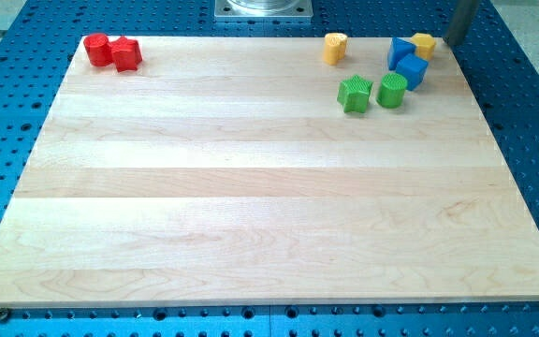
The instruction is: Place the yellow blocks at the top center of the board
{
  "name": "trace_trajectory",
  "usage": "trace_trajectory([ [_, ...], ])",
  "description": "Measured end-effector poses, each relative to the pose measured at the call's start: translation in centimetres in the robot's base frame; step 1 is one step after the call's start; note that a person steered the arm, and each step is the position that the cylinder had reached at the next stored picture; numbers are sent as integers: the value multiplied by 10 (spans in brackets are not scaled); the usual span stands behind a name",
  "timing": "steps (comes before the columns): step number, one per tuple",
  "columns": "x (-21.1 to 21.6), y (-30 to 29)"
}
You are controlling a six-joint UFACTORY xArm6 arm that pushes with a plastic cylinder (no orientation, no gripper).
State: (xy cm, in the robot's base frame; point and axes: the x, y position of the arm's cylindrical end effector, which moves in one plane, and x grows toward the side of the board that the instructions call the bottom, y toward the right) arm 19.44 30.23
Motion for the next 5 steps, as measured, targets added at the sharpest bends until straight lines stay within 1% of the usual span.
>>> trace_trajectory([
  [1, 25, -34],
  [2, 40, -12],
  [3, 26, -74],
  [4, 23, -169],
  [5, 22, -201],
])
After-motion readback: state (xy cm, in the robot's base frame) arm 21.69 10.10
